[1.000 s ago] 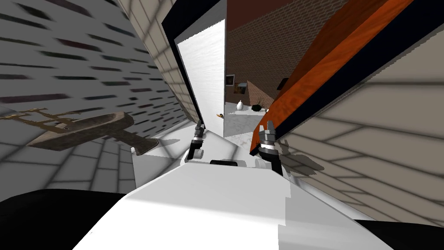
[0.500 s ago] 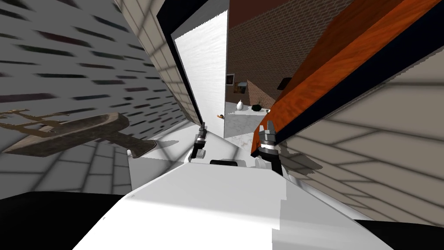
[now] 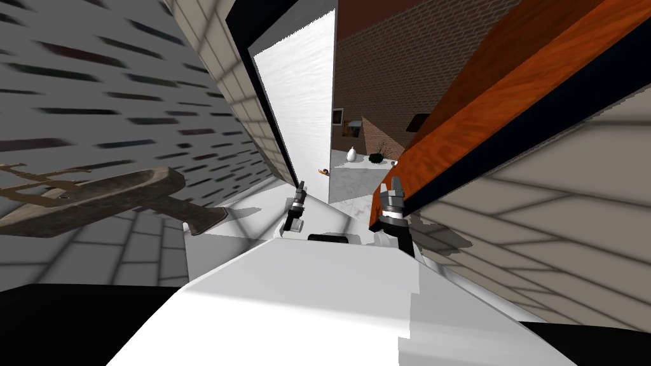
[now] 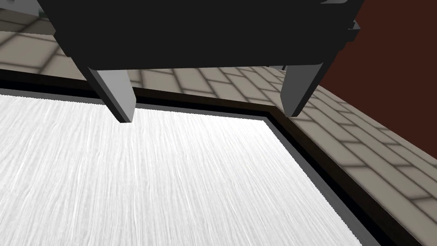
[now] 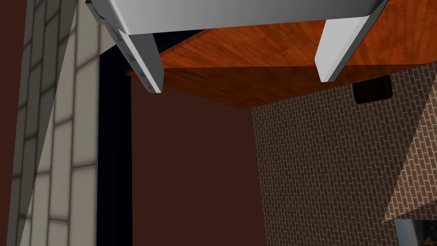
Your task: Push the door open
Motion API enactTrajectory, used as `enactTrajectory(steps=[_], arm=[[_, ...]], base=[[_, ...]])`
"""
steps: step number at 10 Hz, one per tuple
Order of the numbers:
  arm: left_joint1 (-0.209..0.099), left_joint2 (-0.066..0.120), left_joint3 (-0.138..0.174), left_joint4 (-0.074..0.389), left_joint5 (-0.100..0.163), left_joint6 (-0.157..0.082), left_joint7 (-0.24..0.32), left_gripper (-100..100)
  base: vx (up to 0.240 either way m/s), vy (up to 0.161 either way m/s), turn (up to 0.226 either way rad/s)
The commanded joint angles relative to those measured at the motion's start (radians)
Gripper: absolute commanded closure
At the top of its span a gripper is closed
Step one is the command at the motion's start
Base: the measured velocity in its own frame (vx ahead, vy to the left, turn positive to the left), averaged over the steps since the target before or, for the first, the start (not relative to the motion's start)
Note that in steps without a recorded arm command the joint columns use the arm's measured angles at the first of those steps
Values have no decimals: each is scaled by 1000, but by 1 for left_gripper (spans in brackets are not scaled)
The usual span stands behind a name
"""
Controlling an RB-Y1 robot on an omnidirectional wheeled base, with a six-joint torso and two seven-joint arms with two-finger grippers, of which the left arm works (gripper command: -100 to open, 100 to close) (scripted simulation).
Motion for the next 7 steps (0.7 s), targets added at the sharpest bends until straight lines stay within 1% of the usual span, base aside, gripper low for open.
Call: enactTrajectory(steps=[1, 2, 3, 7], arm=[[-20, 3, -8, 50, -2, -16, 11, -100], [-33, 4, -13, 80, -4, -24, 17, -100], [-33, 4, -13, 88, -4, -24, 17, -100], [-84, 4, -36, 220, -12, -56, 41, -100]], base=[[76, 36, -26], [87, 46, -28], [67, 43, -7], [79, 49, -23]])
